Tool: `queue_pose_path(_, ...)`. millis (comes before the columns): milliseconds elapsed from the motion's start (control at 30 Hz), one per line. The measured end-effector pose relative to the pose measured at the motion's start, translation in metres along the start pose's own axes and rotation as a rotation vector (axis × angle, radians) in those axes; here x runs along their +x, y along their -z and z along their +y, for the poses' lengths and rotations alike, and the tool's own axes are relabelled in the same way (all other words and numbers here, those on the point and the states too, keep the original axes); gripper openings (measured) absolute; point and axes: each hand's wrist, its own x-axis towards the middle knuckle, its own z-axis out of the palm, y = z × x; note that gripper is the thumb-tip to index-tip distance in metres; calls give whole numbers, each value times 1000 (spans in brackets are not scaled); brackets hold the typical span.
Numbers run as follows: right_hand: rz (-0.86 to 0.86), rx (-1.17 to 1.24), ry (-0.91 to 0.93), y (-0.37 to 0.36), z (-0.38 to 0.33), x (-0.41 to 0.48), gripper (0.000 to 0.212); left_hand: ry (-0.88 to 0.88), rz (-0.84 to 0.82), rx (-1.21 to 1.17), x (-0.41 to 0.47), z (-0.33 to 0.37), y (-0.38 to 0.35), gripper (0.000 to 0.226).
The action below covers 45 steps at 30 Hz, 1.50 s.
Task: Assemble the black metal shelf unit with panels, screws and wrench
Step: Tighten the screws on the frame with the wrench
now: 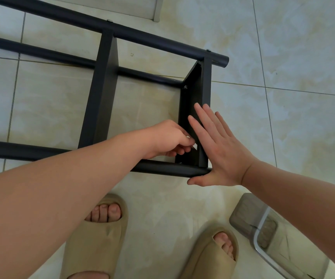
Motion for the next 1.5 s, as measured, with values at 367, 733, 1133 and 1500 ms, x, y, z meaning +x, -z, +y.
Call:
queue_pose_path(367, 8, 5, 2, 0, 0, 0, 133, -32, -42, 120, -2, -4, 7, 21)
queue_pose_path(733, 5, 12, -1, 0, 0, 0, 132, -57, -93, 269, -7, -3, 5, 19)
queue_pose_path(1133, 22, 21, 1, -2, 1, 0, 132, -47, -156, 402, -10, -4, 4, 19)
queue_pose_path(1500, 20, 30, 3, -2, 1, 0, 131, -19, -48, 264, -8, -7, 8, 9)
